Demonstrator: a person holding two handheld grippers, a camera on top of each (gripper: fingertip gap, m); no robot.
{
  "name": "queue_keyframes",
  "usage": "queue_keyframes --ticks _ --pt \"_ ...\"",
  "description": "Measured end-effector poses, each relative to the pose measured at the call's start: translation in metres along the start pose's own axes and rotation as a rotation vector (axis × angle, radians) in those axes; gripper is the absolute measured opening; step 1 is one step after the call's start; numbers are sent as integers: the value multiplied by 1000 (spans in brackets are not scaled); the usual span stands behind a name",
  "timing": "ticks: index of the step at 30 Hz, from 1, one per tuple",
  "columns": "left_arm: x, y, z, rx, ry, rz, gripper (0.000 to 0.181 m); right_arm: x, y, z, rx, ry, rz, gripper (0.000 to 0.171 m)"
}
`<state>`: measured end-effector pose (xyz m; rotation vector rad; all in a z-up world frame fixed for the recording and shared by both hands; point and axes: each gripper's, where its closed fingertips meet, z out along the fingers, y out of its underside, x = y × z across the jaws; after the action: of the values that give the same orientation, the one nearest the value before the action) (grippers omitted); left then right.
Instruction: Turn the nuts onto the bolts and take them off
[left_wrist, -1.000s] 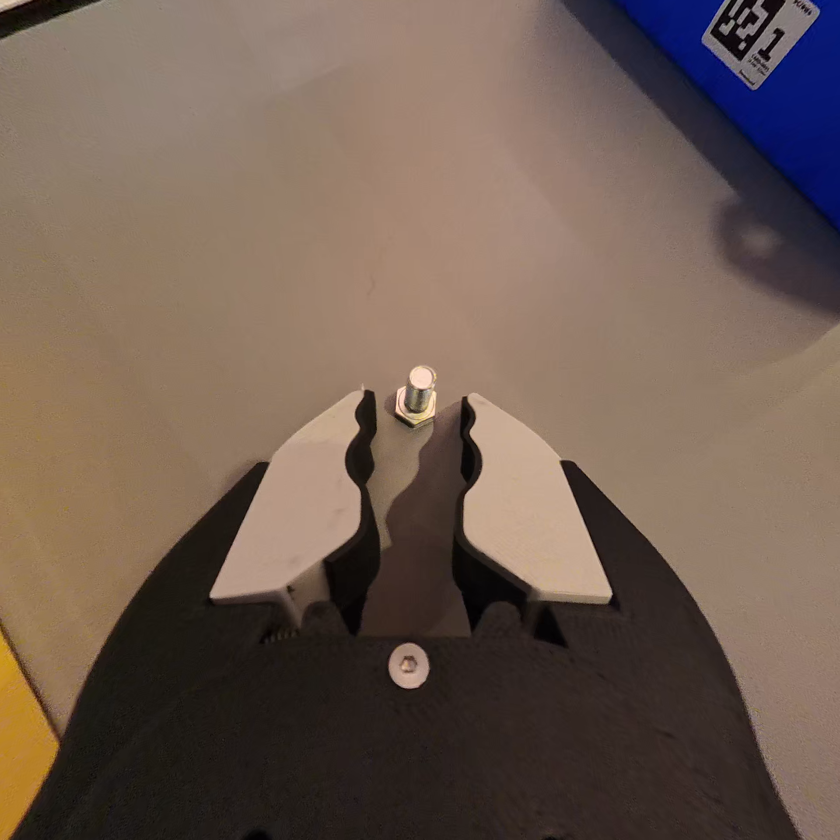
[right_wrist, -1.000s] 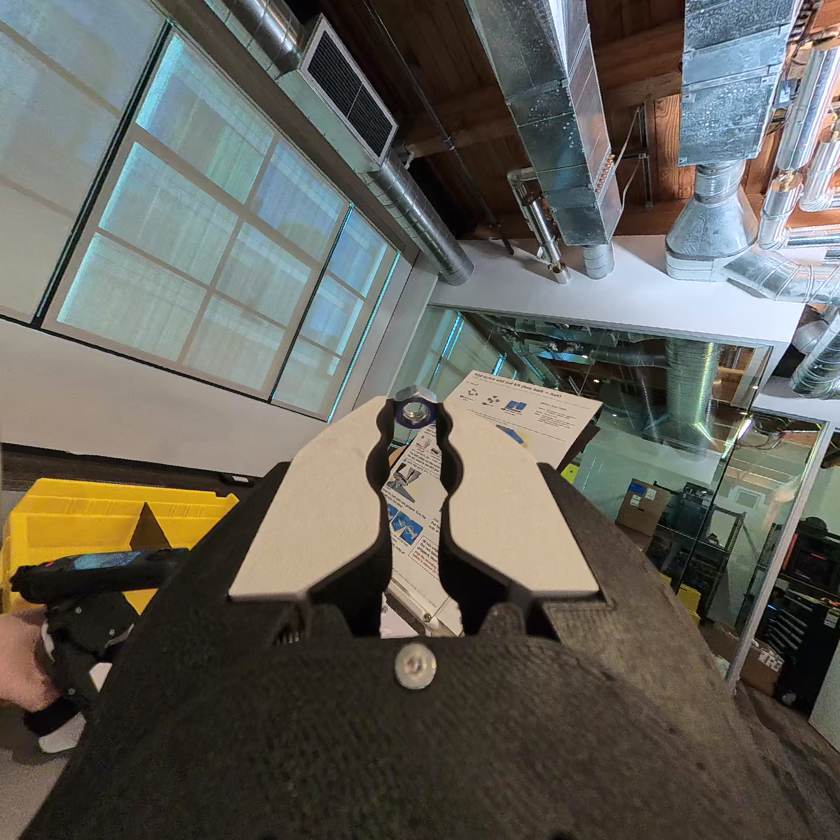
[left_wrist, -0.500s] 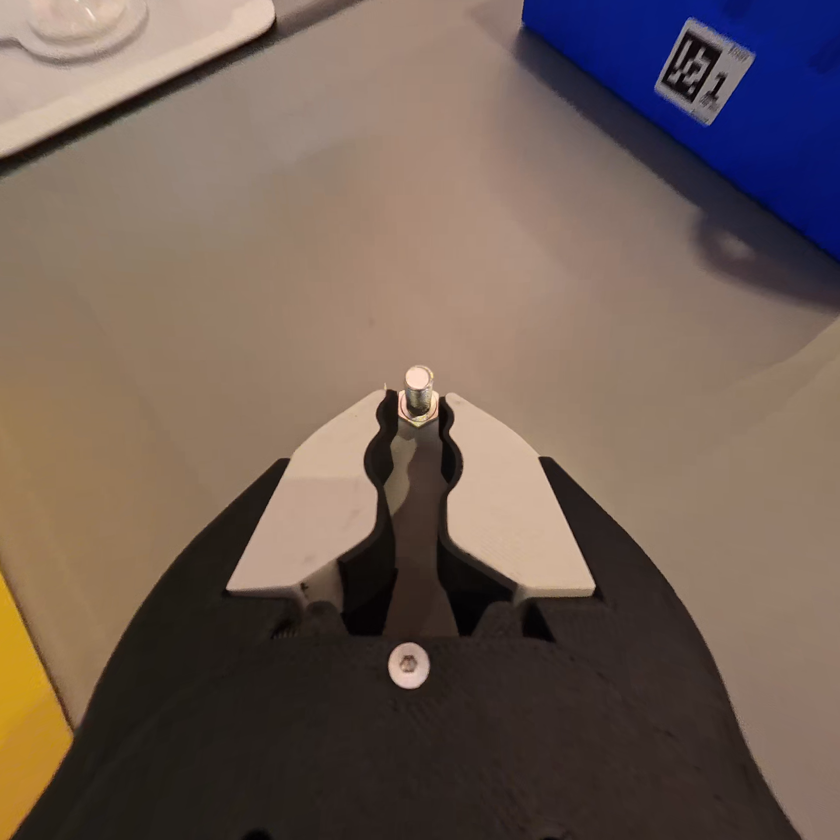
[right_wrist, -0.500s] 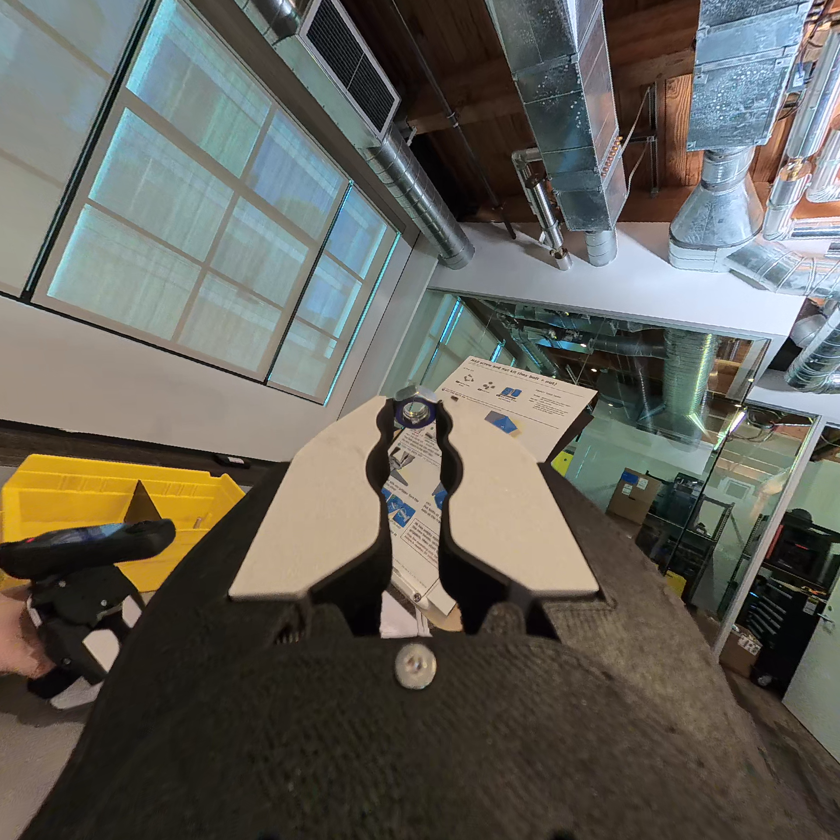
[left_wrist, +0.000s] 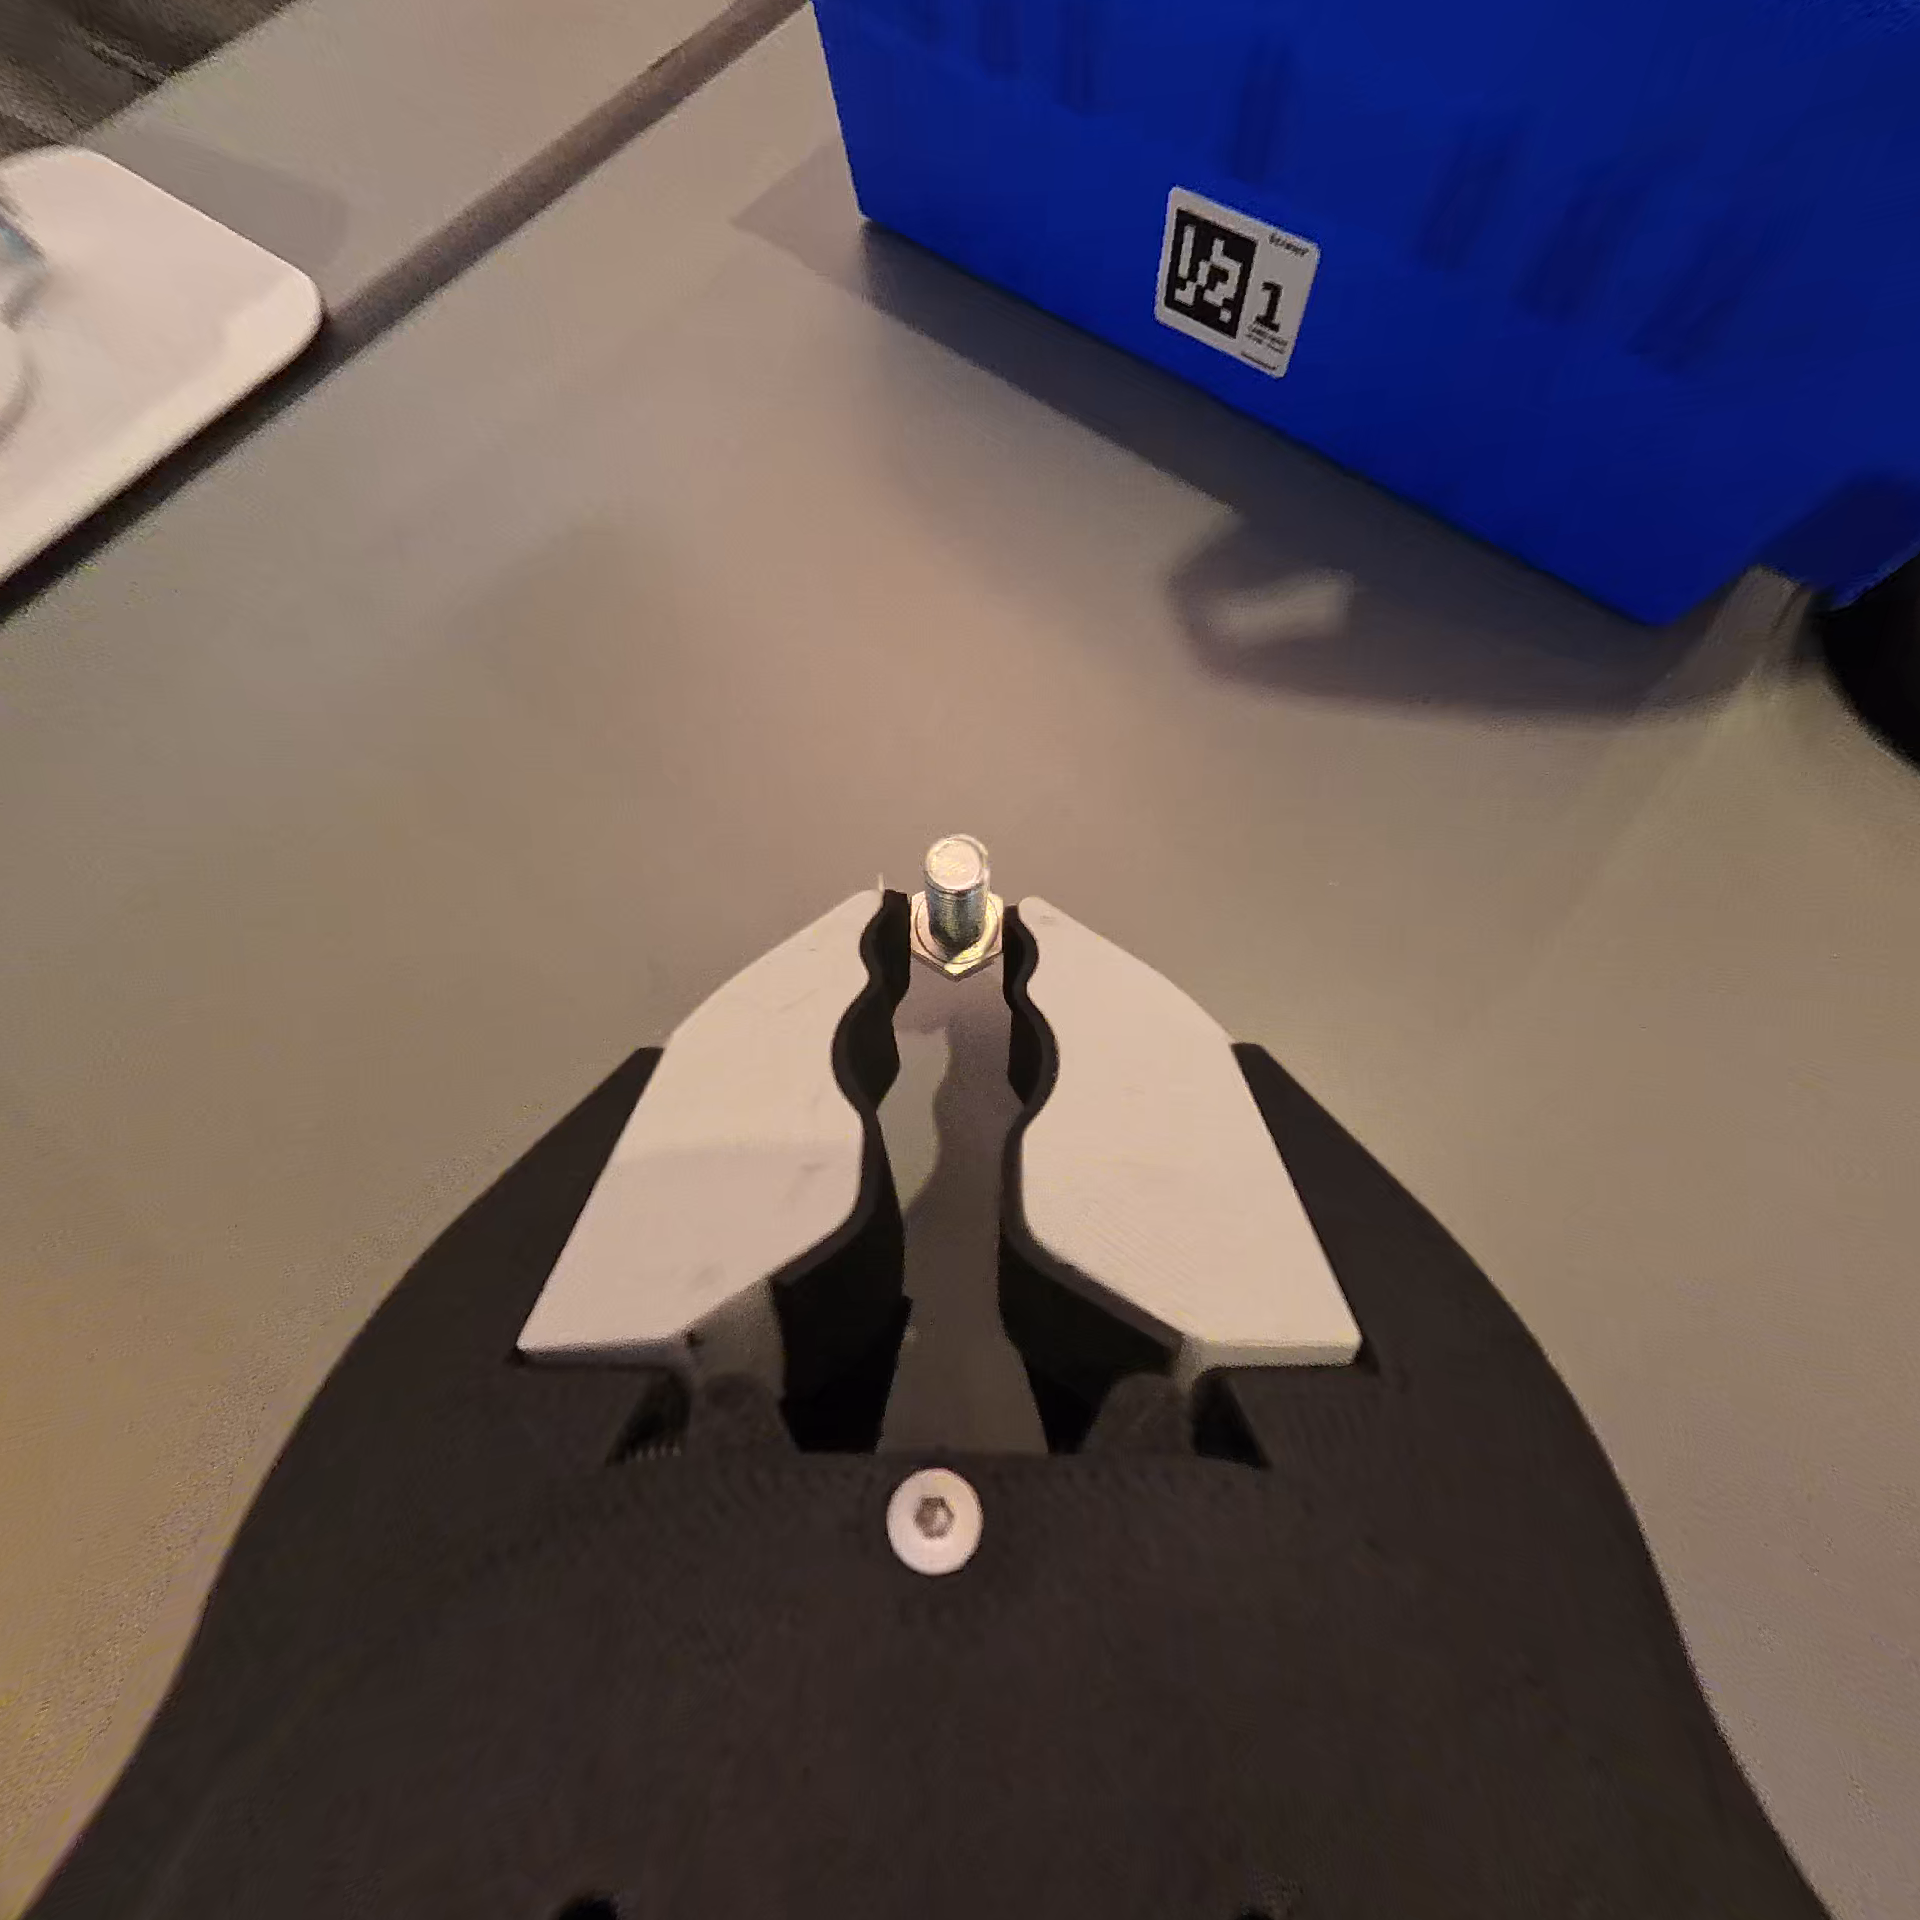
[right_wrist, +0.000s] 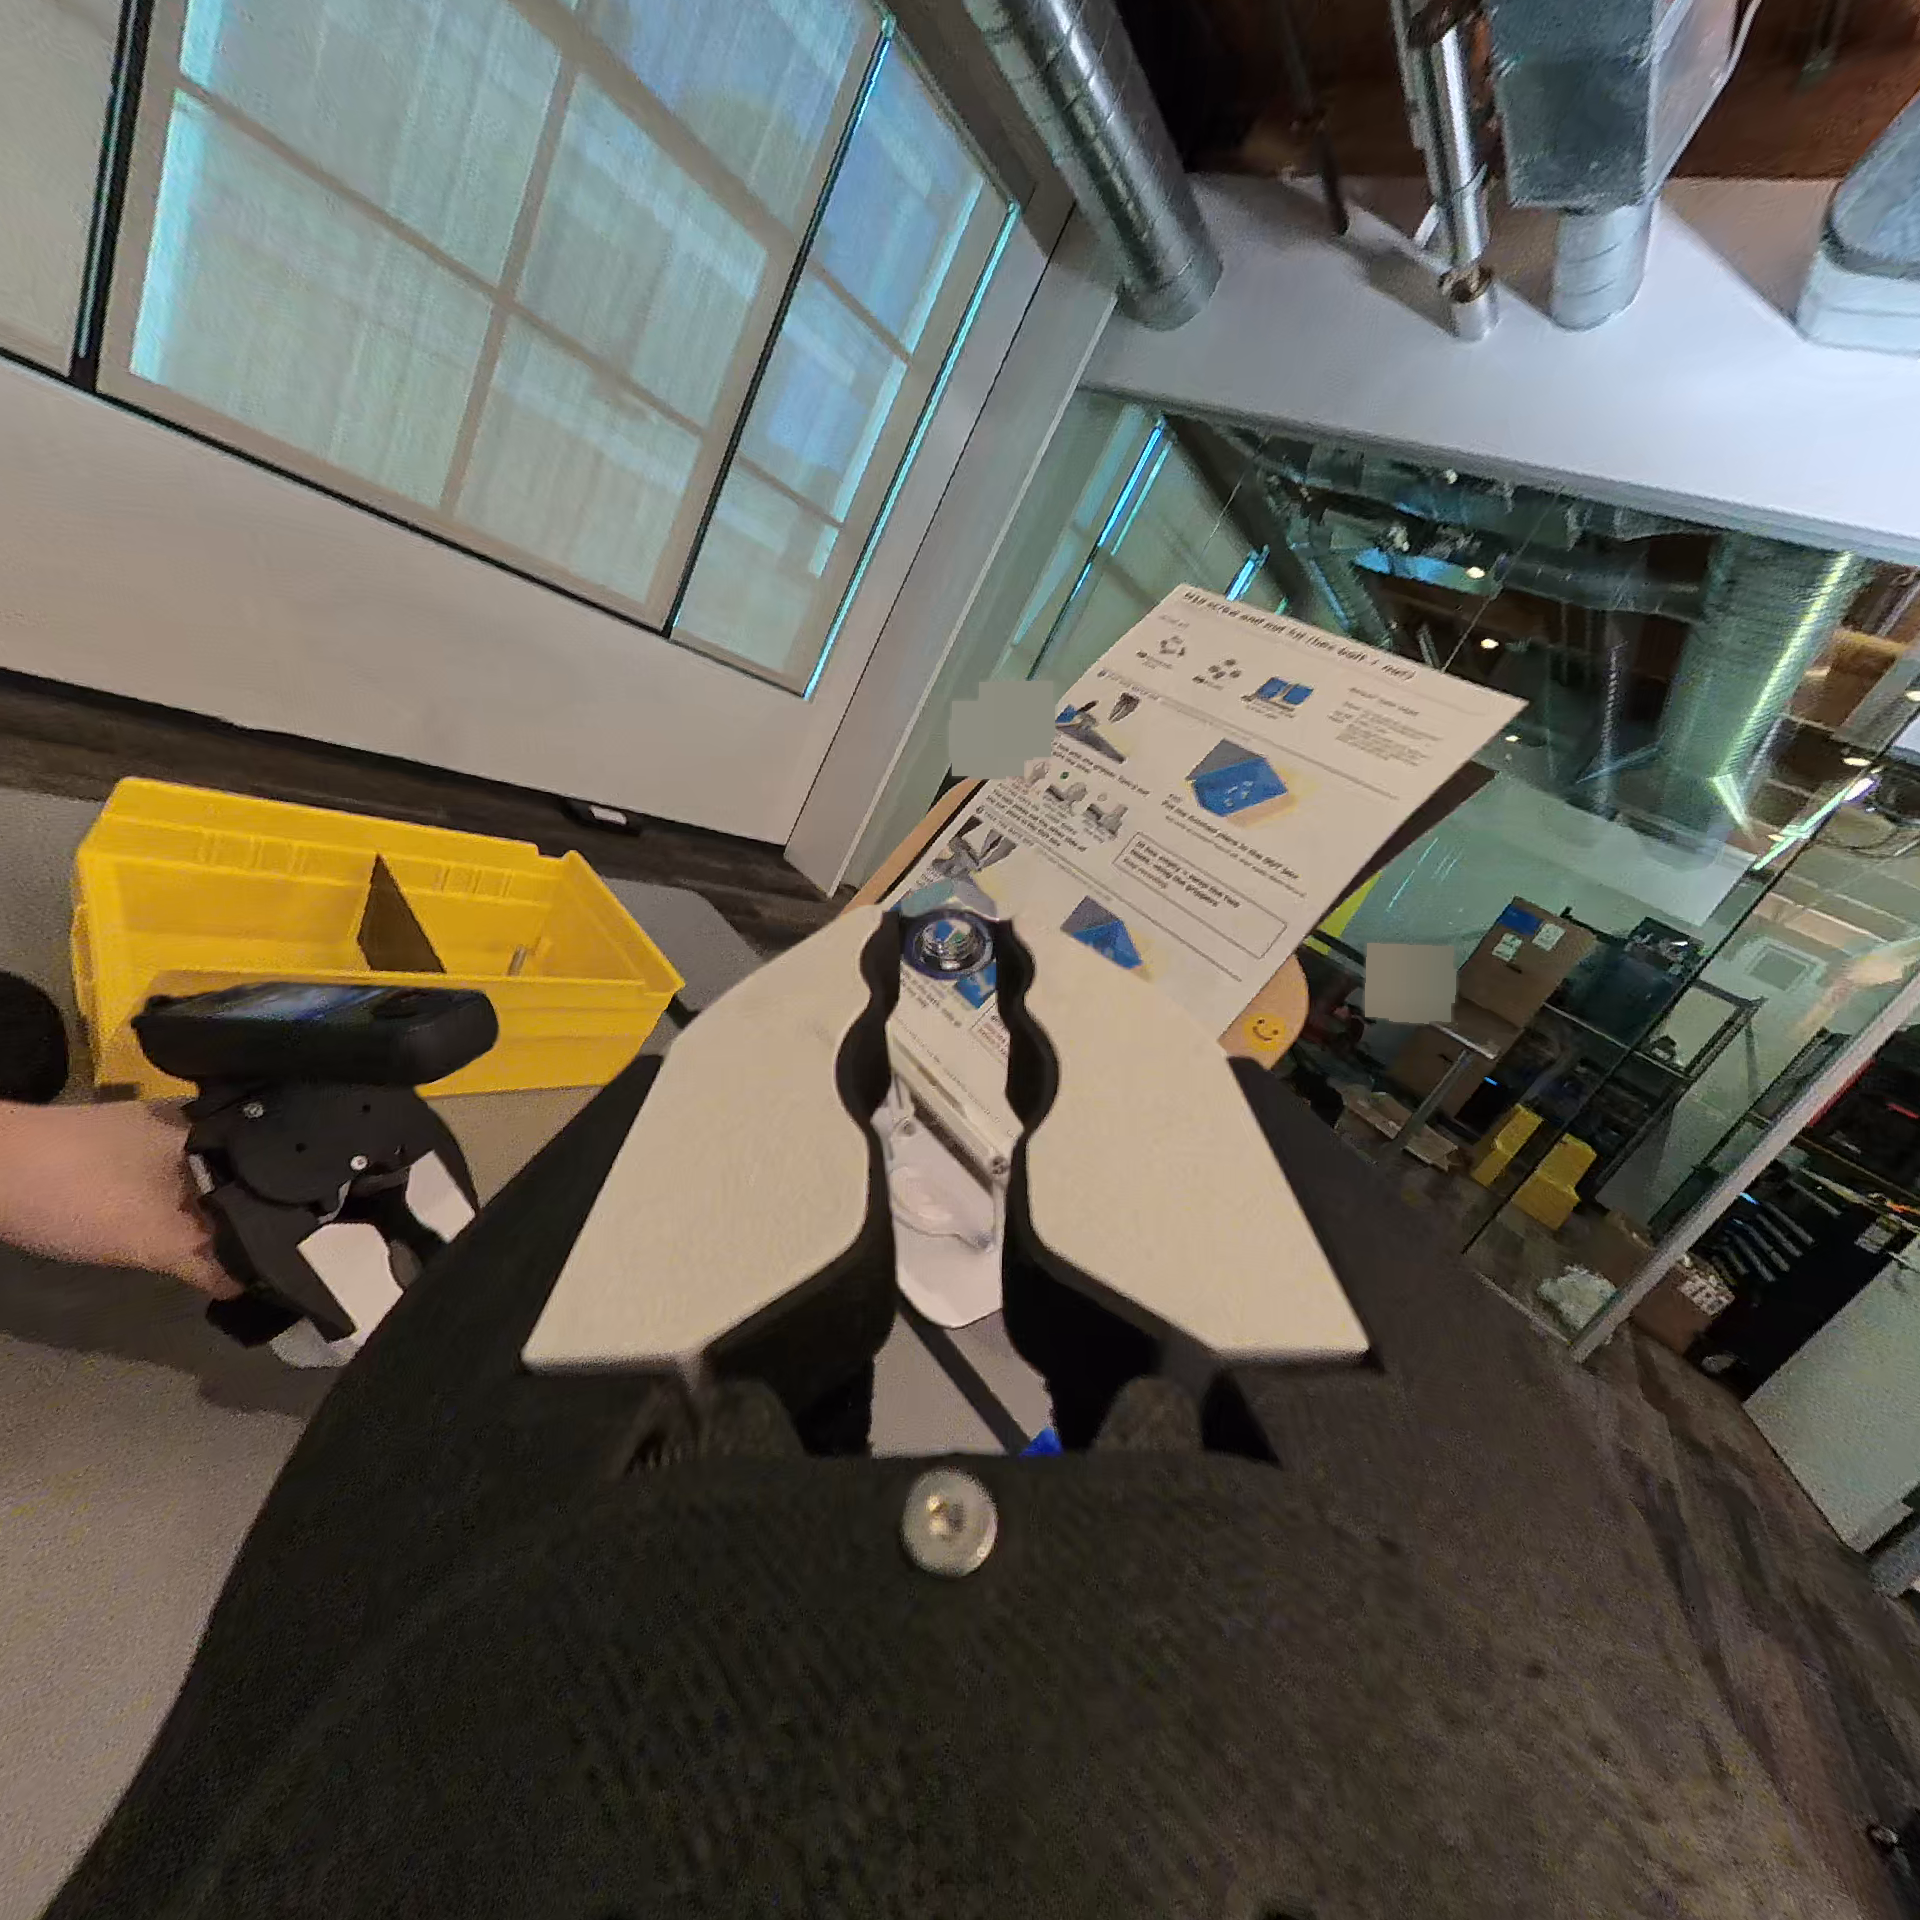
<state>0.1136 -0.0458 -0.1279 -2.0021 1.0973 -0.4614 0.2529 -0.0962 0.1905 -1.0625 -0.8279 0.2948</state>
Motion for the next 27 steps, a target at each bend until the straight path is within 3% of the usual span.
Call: queue_keyframes --ticks 3,7,11,15,18,21,24,27 --pt "1 -10 -2 41 21 -28 17 -18 17 8 -78 -122 22 18" --pt "-6 -43 -22 74 1 40 17 -70 69 12 -314 -443 7 18" --pt "7 -95 -43 122 56 220 17 -89 112 23 -501 -516 -55 18" --pt "18 -123 -52 118 76 400 17 -105 125 29 -533 -583 -113 18" --pt "23 -116 -45 89 146 383 17 -105 132 30 -565 -582 -98 18" --pt "15 -87 -23 34 197 353 17 -99 140 25 -601 -573 -71 18" --pt "-6 -62 -5 -39 181 301 17 -111 155 16 -694 -656 19 18" --pt "-25 -65 -14 -58 103 220 17 -133 184 10 -864 -750 45 18"
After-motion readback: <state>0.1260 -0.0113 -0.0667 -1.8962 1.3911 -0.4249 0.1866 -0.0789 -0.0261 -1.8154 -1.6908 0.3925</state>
